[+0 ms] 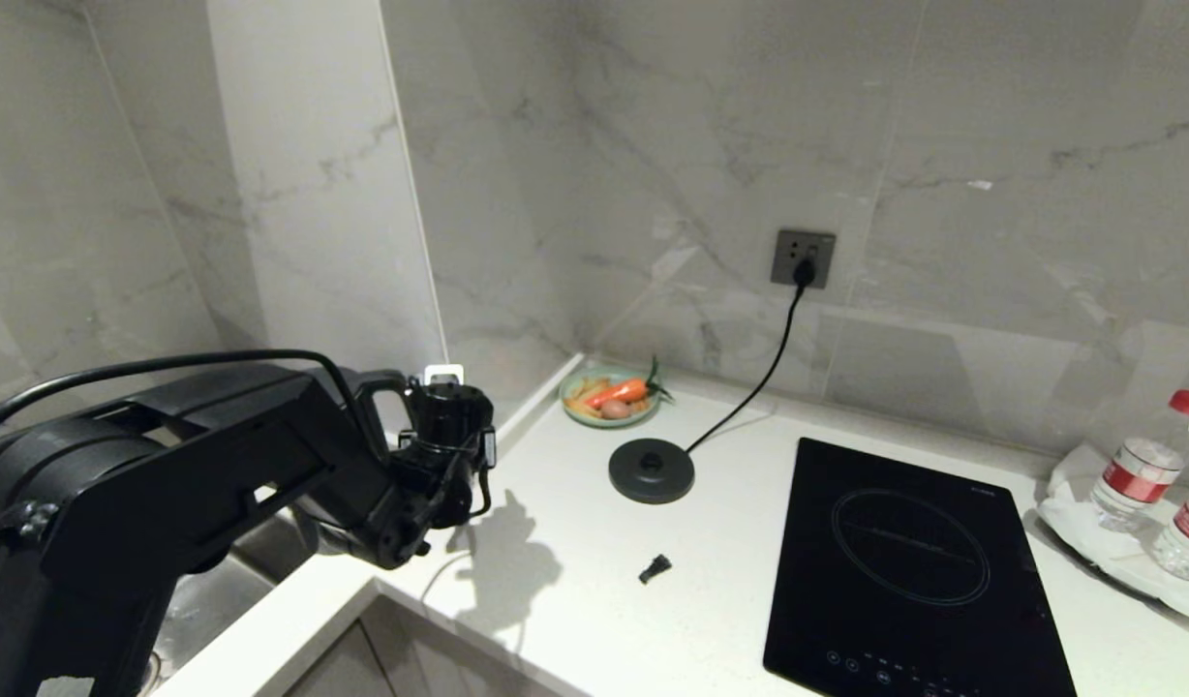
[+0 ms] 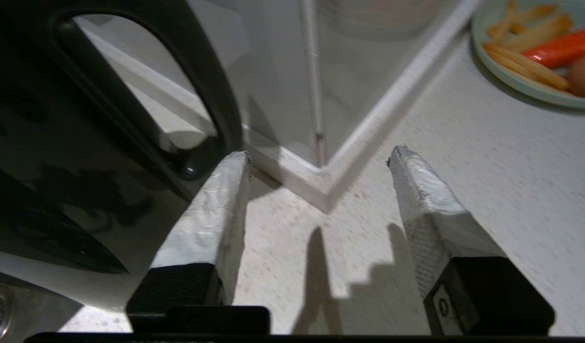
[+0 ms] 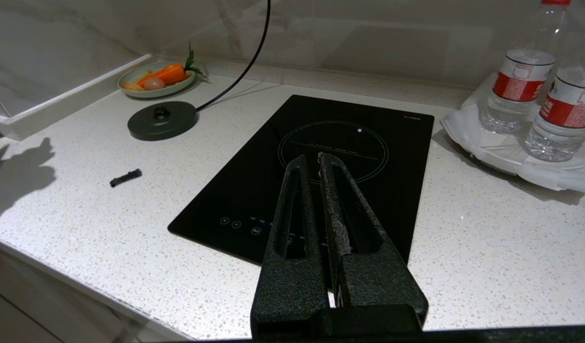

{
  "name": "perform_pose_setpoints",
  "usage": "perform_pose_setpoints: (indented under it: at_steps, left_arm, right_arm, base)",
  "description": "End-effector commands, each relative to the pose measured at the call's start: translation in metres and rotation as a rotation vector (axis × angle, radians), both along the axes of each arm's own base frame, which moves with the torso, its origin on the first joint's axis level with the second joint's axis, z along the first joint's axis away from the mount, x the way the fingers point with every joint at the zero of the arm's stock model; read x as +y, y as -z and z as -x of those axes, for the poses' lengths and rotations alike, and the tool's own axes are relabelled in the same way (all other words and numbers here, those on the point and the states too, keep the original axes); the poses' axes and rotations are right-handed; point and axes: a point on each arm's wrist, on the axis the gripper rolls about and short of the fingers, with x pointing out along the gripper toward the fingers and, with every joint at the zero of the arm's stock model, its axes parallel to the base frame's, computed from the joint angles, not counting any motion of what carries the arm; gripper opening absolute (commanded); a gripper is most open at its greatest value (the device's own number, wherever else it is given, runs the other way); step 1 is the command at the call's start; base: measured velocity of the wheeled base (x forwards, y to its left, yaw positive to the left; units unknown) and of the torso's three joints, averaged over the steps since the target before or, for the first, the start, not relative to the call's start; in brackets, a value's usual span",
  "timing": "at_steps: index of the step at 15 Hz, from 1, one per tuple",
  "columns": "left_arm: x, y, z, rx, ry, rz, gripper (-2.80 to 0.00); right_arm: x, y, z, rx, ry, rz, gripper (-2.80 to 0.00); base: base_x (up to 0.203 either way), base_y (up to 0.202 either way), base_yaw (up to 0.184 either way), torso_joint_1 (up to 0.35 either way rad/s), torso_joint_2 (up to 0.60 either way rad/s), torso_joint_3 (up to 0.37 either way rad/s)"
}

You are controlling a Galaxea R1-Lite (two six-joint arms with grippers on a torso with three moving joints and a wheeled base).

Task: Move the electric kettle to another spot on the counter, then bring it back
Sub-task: Grab the kettle

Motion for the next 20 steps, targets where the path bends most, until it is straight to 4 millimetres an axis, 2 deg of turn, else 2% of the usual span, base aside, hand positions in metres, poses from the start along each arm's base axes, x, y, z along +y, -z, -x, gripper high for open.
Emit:
perform_pose_setpoints:
  at_steps: [1,8,16,20]
  left_arm:
    - [0.007,0.006,-0.014,-0.01,-0.029,-0.003,0.0]
    - [0.009,0.018,-0.039,-0.039,-0.051,-0.009,0.0]
    - [0.033,0.015,-0.048,-0.054,-0.106,-0.004,0.0]
    - [0.032,0.011,-0.051,-0.072,-0.098,0.006,0.0]
  right_arm:
    - [0.0,0.0,0.0,0.001,0.0,-0.001,-2.8]
    - [0.0,0.0,0.0,0.001,0.001,-0.001,-2.8]
    - [0.0,0.0,0.0,0.001,0.0,0.0,-2.8]
    - [0.0,0.0,0.0,0.001,-0.001,-0.001,-2.8]
  base:
    - [0.0,0.0,0.0,0.0,0.0,0.0]
    - [0.0,0.0,0.0,0.0,0.0,0.0]
    - [0.0,0.0,0.0,0.0,0.0,0.0]
    - [0.0,0.0,0.0,0.0,0.0,0.0]
